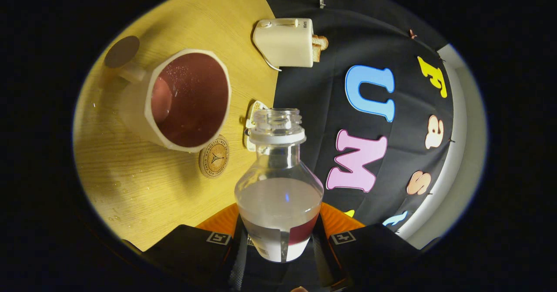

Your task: Take the bottle from table, then pour the juice into the cup, finally place the bottle on the coaster

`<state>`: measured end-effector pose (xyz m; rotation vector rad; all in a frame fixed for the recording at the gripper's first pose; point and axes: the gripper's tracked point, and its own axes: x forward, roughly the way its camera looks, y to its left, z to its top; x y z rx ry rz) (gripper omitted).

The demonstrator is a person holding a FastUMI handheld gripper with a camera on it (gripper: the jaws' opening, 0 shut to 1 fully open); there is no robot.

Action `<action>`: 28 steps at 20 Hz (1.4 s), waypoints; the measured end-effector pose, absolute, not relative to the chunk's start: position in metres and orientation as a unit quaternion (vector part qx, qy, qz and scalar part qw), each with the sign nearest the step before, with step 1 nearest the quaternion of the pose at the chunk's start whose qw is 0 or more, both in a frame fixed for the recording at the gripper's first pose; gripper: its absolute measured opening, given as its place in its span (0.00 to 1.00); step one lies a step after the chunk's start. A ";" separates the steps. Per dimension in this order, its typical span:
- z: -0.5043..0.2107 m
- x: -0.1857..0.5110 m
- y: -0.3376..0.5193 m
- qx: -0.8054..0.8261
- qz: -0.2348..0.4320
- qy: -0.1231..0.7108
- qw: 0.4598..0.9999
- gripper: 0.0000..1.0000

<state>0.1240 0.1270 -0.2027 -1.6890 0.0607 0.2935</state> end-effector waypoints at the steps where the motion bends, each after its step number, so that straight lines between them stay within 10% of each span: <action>1: -0.201 0.125 0.128 -0.751 0.131 0.021 0.646 0.68; 28: -0.193 0.140 0.152 -0.840 0.173 -0.063 0.511 0.68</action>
